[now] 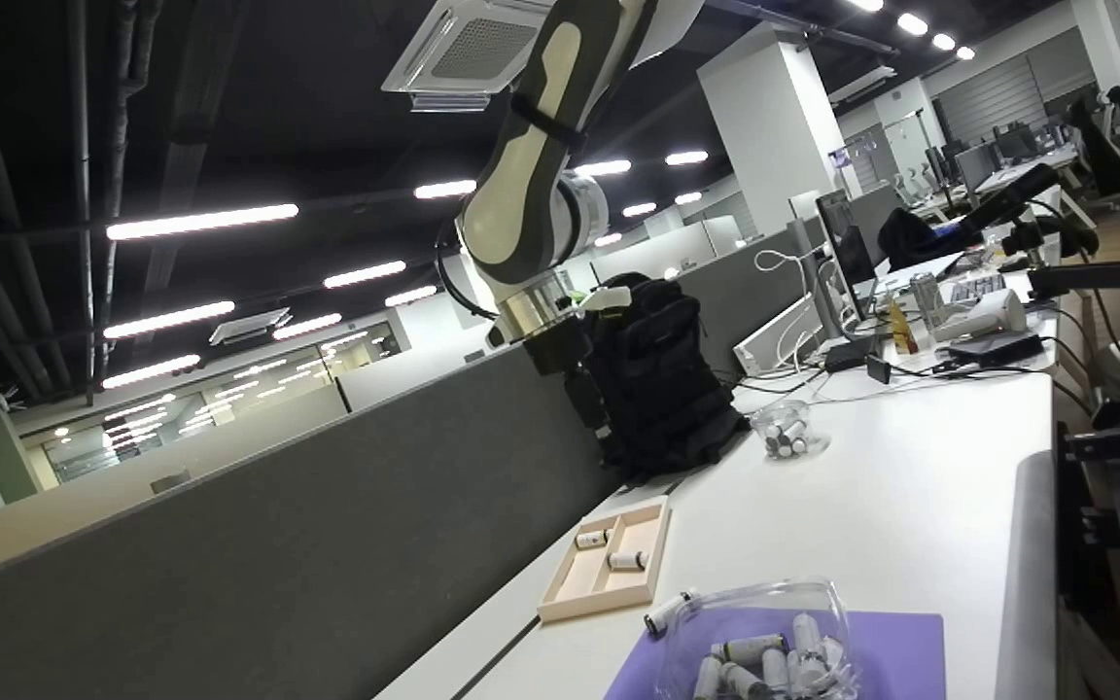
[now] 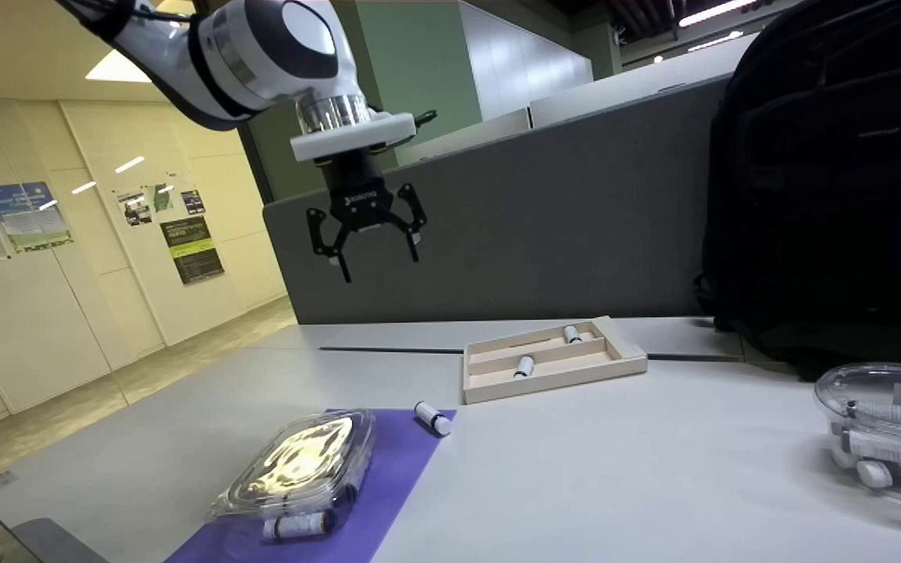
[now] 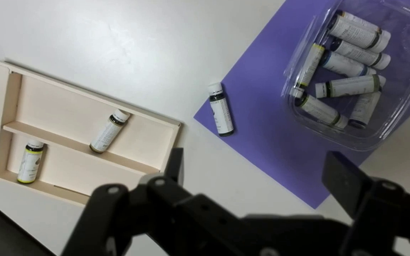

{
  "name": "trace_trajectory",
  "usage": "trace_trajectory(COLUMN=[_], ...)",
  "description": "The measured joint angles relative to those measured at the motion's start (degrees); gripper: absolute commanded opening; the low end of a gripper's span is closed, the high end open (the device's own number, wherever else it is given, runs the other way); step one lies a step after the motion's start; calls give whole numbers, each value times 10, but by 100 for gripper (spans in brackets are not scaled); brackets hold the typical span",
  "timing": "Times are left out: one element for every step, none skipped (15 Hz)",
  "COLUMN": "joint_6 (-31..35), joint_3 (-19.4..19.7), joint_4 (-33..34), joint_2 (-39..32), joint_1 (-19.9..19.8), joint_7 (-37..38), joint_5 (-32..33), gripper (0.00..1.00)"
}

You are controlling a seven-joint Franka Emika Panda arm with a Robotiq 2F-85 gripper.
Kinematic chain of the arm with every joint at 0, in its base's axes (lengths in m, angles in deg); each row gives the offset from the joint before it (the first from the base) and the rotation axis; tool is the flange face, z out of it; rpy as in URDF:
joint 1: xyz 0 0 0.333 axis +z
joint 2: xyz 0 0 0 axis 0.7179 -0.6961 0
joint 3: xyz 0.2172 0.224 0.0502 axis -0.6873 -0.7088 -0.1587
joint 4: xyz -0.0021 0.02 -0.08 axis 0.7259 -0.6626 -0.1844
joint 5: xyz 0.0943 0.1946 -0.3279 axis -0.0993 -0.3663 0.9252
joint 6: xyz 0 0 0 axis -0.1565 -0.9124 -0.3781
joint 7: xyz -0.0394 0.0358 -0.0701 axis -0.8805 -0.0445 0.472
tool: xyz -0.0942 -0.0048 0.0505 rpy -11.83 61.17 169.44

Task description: Take the bottle from the table and put it in the bottom compartment of the box

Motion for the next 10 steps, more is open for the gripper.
trace_trajectory(joint_6=[19,50,84,117,147,171,189,202,212,218], joint_3=[0,0,0,0,1,1,2,2,2,2], joint_4=[-5,-12,-20,-28,-35,-40,-44,-46,-47,-48], joint_2=[0,-3,-7,-14,-23,-34,-46,-59,-72,-82], joint_1=[0,0,0,0,0,0,0,0,-1,-1], joint_7=[0,0,0,0,0,0,0,0,0,-1], joint_5=[4,12,25,40,56,70,80,88,93,98], gripper=[100,100,100,100,100,100,100,100,100,100])
